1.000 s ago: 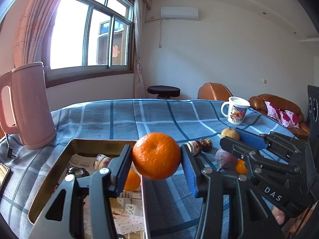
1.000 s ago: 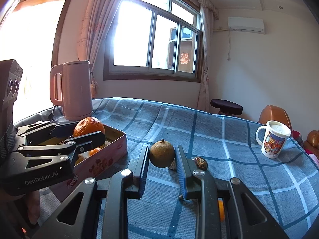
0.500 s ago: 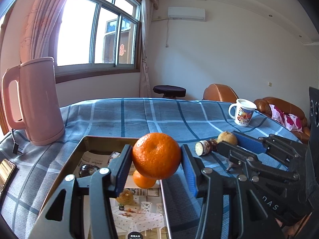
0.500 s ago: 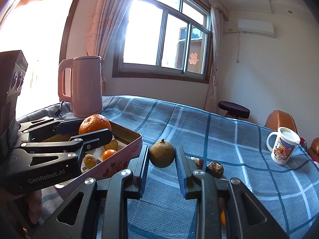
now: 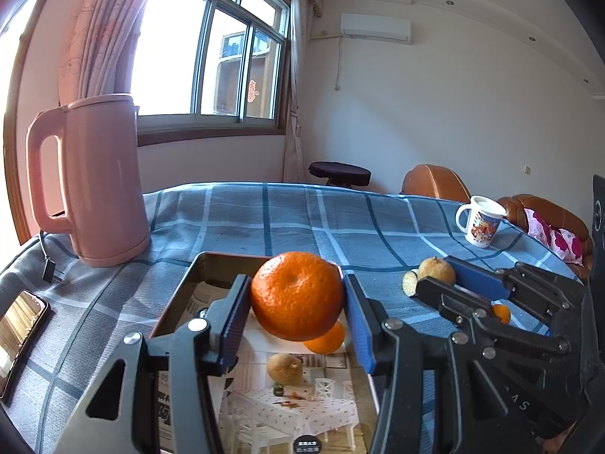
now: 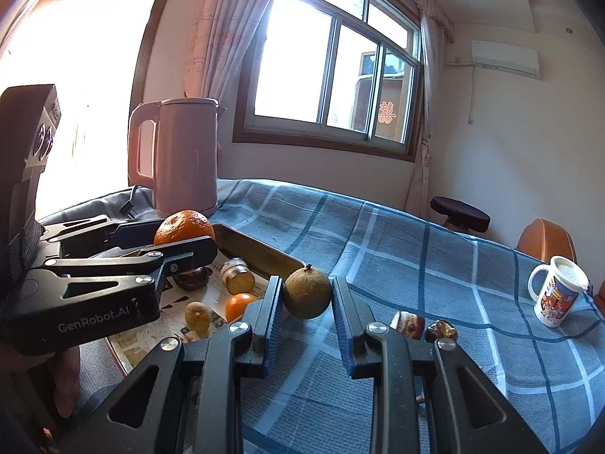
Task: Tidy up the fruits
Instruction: 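Carry the orange and the pear over the tin box with both grippers, then open both grippers to drop the orange and pear into the tin box, then move both grippers back toward the remaining fruits, then grasp the small orange with the right gripper while the left gripper grasps the purple fruit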
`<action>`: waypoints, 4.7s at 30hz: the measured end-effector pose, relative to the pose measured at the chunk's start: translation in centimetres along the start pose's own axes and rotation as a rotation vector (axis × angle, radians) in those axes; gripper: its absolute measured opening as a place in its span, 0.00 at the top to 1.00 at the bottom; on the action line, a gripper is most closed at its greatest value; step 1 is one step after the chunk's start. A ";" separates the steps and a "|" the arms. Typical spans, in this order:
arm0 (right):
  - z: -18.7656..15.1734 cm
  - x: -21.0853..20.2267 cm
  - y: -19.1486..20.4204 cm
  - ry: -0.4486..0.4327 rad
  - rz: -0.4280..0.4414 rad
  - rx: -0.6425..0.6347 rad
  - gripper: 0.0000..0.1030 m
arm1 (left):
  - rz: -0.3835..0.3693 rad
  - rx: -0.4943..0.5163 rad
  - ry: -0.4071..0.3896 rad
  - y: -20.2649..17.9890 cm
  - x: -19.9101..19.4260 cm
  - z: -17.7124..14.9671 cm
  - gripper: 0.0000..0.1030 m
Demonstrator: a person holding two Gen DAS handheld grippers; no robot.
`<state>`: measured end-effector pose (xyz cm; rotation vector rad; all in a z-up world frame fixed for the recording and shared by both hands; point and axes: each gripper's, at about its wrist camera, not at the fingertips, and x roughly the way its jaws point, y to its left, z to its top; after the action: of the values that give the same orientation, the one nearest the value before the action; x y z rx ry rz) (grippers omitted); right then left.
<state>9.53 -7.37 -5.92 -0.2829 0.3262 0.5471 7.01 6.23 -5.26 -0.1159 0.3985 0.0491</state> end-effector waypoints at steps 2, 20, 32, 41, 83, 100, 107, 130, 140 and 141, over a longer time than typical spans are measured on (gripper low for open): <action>0.1 0.2 0.3 0.002 0.007 -0.007 0.73 | 0.008 -0.003 0.001 0.4 0.0 0.0 0.51; 0.7 1.4 2.7 0.003 0.056 -0.039 0.73 | 0.045 -0.021 0.033 2.7 -0.1 0.0 0.51; 0.9 1.9 3.9 0.017 0.090 -0.069 0.73 | 0.053 -0.026 0.085 3.5 0.4 -0.2 0.51; 1.0 2.5 4.1 0.035 0.111 -0.078 0.73 | 0.044 -0.041 0.105 3.8 0.8 -0.2 0.51; 0.4 4.7 5.3 0.173 0.133 -0.125 0.40 | 0.045 -0.053 0.161 3.9 1.9 -0.5 0.27; -4.3 -3.9 -11.3 0.202 -0.199 0.118 0.34 | -0.024 0.066 0.030 -4.0 -0.2 1.1 0.02; -5.4 -3.2 -12.5 0.280 -0.119 0.154 0.34 | -0.076 0.152 0.074 -9.0 1.9 1.1 0.02; -6.4 -1.4 -15.1 0.397 -0.134 0.189 0.61 | -0.070 0.173 0.111 -13.9 5.8 3.3 0.00; -5.9 -1.6 -17.7 0.337 -0.283 0.253 0.61 | -0.165 0.230 0.157 -18.4 7.7 2.2 0.00; -6.1 -1.6 -17.9 0.339 -0.286 0.263 0.61 | -0.157 0.242 0.165 -18.8 8.0 1.8 0.00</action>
<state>16.73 -24.84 -7.75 -0.1623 0.6682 0.1683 16.38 -12.01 -4.77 0.0887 0.5553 -0.1639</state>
